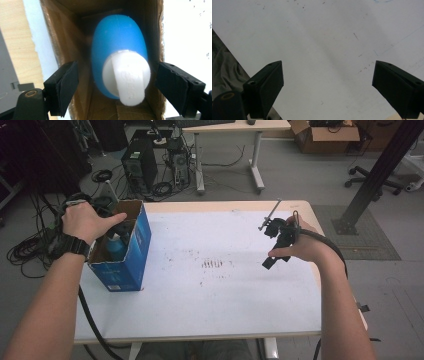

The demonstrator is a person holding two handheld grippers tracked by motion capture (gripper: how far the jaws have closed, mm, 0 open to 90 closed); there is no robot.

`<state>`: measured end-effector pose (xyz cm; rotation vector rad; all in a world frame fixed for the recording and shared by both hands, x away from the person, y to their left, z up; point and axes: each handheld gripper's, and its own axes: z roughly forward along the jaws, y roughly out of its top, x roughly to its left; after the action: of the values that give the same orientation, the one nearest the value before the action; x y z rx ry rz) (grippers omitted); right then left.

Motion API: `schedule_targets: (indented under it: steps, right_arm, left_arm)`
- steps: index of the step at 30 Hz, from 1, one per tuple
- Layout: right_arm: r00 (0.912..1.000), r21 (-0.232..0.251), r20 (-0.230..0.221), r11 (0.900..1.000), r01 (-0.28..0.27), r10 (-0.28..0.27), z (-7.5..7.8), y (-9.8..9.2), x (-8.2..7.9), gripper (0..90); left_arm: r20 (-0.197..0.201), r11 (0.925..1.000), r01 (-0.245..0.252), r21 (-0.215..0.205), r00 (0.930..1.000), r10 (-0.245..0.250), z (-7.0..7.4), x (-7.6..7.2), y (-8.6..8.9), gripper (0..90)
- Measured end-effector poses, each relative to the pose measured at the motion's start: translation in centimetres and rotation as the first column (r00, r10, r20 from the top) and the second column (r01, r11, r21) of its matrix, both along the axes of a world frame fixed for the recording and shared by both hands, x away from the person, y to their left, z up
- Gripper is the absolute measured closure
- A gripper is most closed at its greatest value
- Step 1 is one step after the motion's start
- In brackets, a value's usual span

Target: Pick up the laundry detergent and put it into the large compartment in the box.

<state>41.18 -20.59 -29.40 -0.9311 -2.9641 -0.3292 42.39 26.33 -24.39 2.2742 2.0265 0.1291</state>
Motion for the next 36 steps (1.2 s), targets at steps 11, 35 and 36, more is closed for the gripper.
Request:
schedule_targets:
  steps: [11,35,36]
  right_arm:
    - [1.0000,-0.001,0.003,1.000,0.002,-0.002,0.2,-0.2,-0.1,10.2]
    - [1.0000,-0.002,0.007,1.000,0.007,-0.007,0.7,-0.5,-0.3,10.0]
    - [0.9999,0.000,0.008,1.000,0.006,-0.006,0.8,-0.5,-0.3,10.0]
  left_arm:
    - [0.049,0.9994,0.033,0.005,0.9982,-0.034,3.0,-0.3,-0.6,15.6]
    - [0.091,0.9987,0.051,0.005,0.9945,-0.051,7.5,-0.9,-1.6,15.3]
    - [0.092,0.9986,0.052,0.005,0.9944,-0.053,7.6,-0.8,-1.7,15.3]
